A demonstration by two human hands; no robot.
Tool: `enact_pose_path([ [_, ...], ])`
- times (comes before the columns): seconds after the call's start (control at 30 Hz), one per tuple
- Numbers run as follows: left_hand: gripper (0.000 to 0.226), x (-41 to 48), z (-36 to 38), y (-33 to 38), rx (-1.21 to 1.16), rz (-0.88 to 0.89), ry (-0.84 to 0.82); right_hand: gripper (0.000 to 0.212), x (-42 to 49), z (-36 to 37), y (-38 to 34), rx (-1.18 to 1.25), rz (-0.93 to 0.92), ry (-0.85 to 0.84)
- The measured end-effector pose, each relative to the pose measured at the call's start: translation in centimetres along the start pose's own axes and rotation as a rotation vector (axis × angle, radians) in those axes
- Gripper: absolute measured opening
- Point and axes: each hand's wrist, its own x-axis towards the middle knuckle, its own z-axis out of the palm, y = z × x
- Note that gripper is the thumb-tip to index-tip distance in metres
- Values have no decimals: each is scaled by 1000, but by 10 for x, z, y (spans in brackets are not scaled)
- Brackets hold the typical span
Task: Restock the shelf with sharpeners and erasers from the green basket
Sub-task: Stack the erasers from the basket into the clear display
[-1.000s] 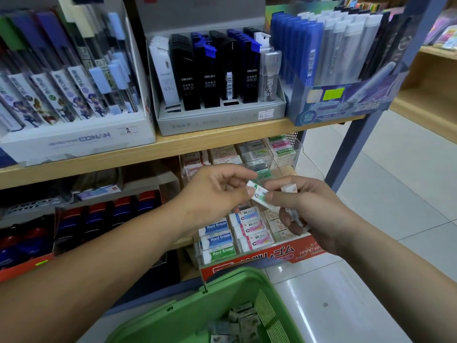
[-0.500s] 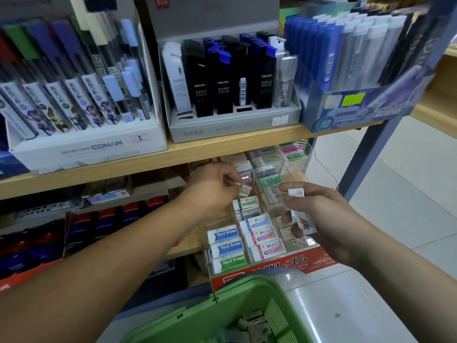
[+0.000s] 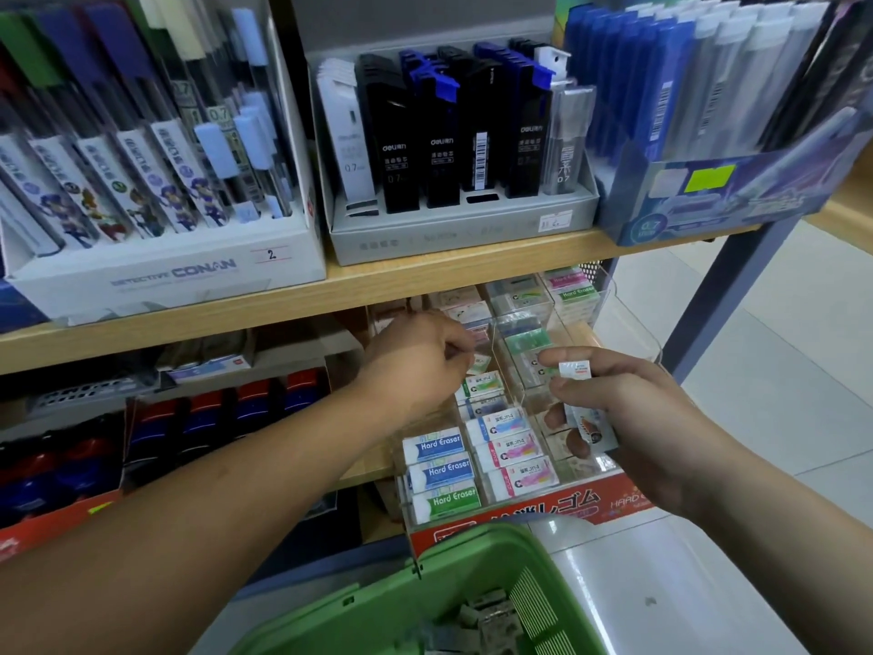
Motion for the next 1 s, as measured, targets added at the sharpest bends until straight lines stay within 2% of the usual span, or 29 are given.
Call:
enact_pose_path([
  [0.07,17,-4,-1,4,206,94,-22,28,2,0,1,8,-6,2],
  [0.17,25,-1,-5,11,373,66,-48,29,3,1,2,2,-20,5],
  [0.3,25,8,-9,12,430,-19,-94,28,1,0,2,23,-10,-23],
  [0.43,19,9,1,16,459,-65,-45,29,1,0,3,13,-14,-8],
  [0.5,12,11,-1,17,391,-80,-34,29,2,1,4,-6,-29,-7],
  [0.6,13,7,-13,15,134,-150,-95,30,4,4,7,-19,-63,-23],
  [0.73,15,-7,-23,18,-178,-66,-136,46,4,7,9,-9,-74,-46],
  [0.87,10,-24,-35,32,-547,-71,-323,43,5,12,11,-38,-100,-92],
  [1.0,23,-29,-32,29,-593,-134,-386,37,4,14,13,-25,-127,-121],
])
